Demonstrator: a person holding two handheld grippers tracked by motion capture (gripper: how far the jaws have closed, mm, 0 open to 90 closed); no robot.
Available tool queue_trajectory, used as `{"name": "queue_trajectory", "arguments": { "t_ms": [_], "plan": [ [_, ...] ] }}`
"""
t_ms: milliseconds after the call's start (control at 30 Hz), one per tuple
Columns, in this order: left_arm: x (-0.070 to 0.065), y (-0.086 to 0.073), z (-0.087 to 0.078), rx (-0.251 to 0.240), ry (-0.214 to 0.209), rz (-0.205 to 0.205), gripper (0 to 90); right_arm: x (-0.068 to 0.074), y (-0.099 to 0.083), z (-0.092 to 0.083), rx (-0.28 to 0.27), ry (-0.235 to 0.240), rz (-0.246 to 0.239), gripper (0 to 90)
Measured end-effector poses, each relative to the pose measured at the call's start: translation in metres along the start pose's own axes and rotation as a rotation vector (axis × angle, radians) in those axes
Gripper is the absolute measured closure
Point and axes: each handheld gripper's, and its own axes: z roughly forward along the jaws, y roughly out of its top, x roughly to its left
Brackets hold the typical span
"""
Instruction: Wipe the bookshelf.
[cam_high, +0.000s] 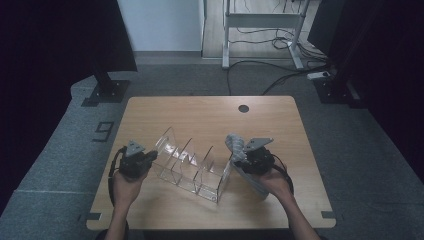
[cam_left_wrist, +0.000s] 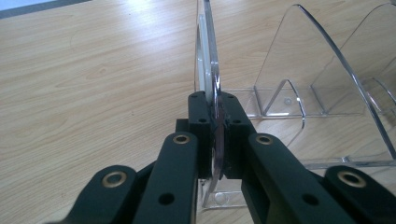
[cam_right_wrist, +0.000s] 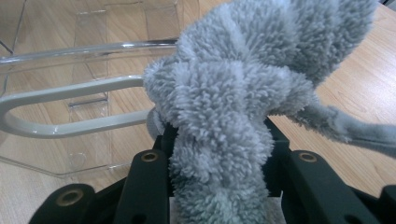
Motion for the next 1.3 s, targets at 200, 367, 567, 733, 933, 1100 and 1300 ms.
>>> {"name": "queue_trajectory", "arguments": {
  "t_ms": [200, 367, 567, 733, 933, 1100, 1300],
  "plan": [
    [-0.004, 0.000, 0.002, 0.001, 0.039, -0.003, 86.0, 0.003, -0.001, -0.003, -0.002, 0.009, -0.008, 62.7],
    [-0.005, 0.000, 0.002, -0.001, 0.043, -0.008, 86.0, 0.010, -0.003, -0.006, -0.002, 0.023, -0.017, 62.4],
    [-0.005, 0.000, 0.002, -0.002, 0.043, -0.009, 86.0, 0.020, -0.003, -0.011, -0.004, 0.042, -0.038, 62.3],
    [-0.005, 0.000, 0.002, -0.003, 0.045, -0.010, 86.0, 0.030, -0.003, -0.015, -0.016, 0.081, -0.051, 62.4],
    [-0.005, 0.000, 0.002, -0.003, 0.047, -0.010, 86.0, 0.042, -0.004, -0.018, -0.011, 0.100, -0.072, 62.4],
    [-0.006, 0.000, 0.002, -0.002, 0.048, -0.013, 86.0, 0.054, -0.005, -0.021, -0.012, 0.117, -0.093, 62.5],
    [-0.005, 0.000, 0.002, 0.001, 0.048, -0.011, 86.0, 0.064, -0.008, -0.025, -0.023, 0.151, -0.106, 62.6]
  ]
}}
